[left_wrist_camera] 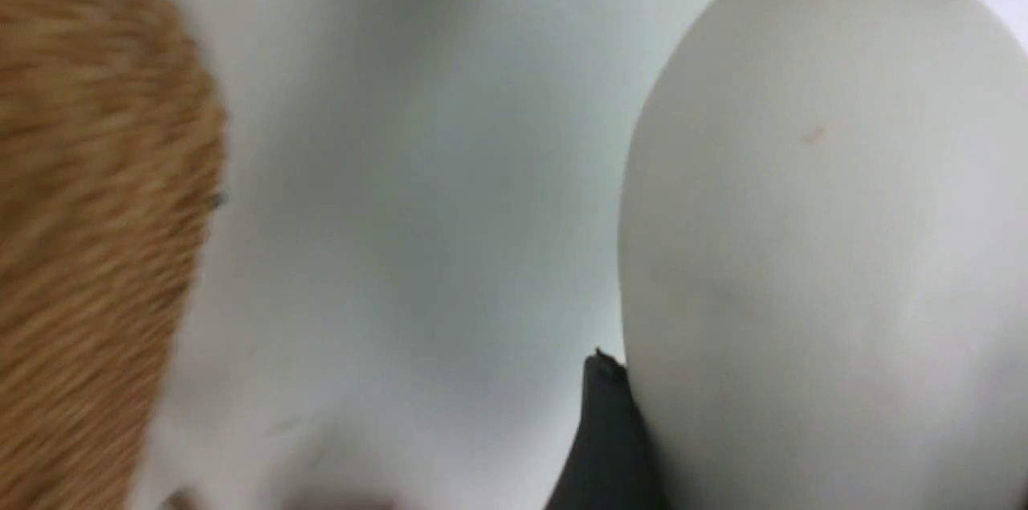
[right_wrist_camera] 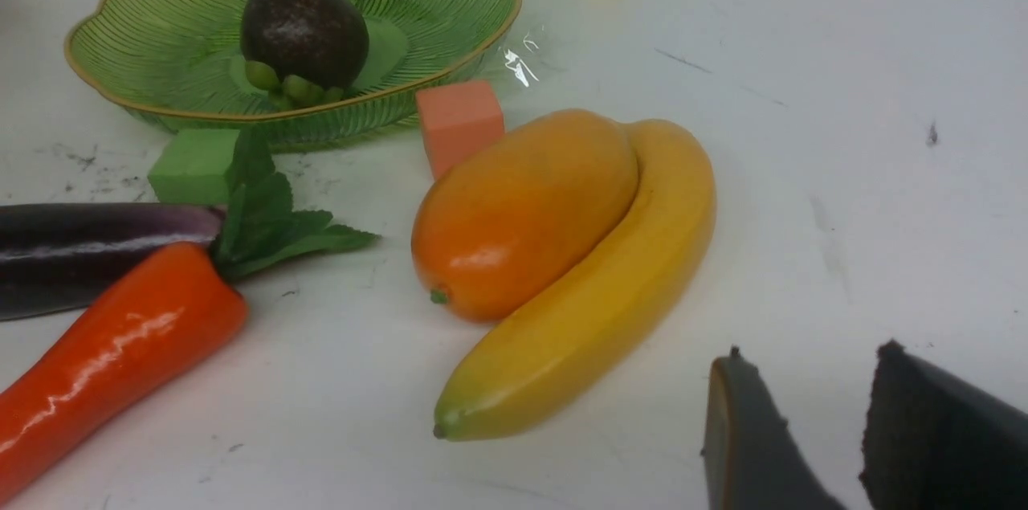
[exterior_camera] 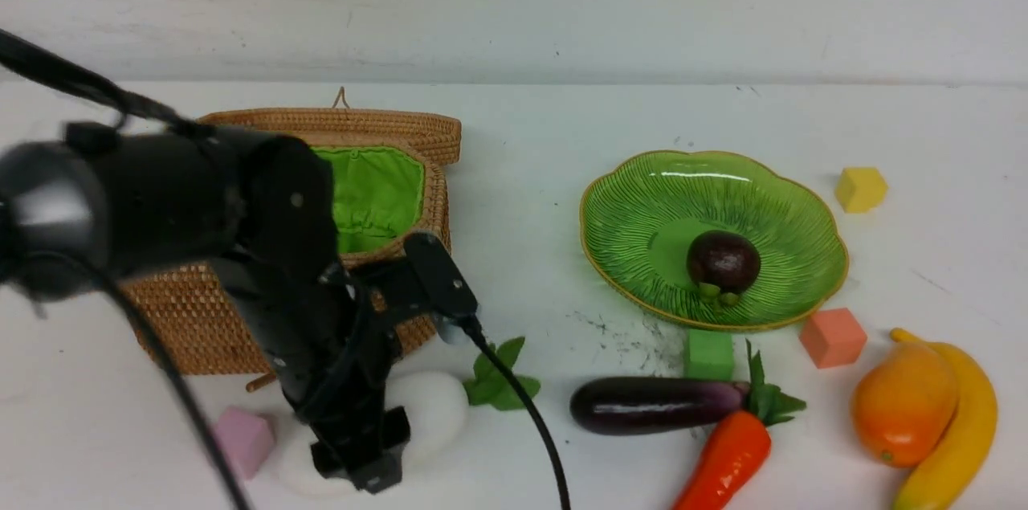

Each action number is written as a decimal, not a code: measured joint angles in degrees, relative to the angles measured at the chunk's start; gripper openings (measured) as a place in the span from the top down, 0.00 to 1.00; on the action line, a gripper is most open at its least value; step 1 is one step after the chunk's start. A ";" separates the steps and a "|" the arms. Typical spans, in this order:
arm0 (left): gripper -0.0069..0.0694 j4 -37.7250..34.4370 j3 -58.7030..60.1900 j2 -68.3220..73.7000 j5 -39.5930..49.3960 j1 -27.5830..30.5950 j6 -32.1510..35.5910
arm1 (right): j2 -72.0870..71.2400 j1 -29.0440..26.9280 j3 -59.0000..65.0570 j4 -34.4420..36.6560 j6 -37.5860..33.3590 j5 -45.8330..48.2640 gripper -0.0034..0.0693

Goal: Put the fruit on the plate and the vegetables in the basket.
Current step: Take a daikon with your left arm and place it on the basket on the left, then use the right arm to grab a carrot and put it into the left basket

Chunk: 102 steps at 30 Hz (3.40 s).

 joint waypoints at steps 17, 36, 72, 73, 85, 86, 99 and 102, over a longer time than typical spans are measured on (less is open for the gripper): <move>0.24 33.67 -13.31 -6.39 -3.58 4.70 -8.49 | 0.00 0.00 0.00 0.00 0.00 0.00 0.62; 0.24 22.56 -17.09 4.73 -12.34 12.51 1.50 | 0.00 0.00 0.00 0.00 0.00 0.00 0.62; 0.29 5.55 -9.84 -22.91 -5.45 12.51 -5.65 | 0.00 0.00 0.00 0.00 0.00 0.00 0.62; 0.32 4.48 -8.66 -25.70 -5.17 12.51 -7.78 | 0.00 0.00 0.00 0.00 0.00 0.00 0.62; 0.91 -7.01 9.16 -50.17 9.19 12.51 -24.77 | 0.00 0.00 0.00 0.00 0.00 0.00 0.62; 0.93 -8.37 11.54 -54.06 8.31 12.51 -26.04 | 0.00 0.00 0.00 0.00 0.00 0.00 0.62; 0.93 -12.16 25.20 -69.38 -2.62 12.51 -38.36 | 0.00 0.00 0.00 0.00 0.00 0.00 0.62; 0.93 -12.29 25.22 -69.38 -2.67 12.51 -38.53 | 0.00 0.00 0.00 0.00 0.00 0.00 0.62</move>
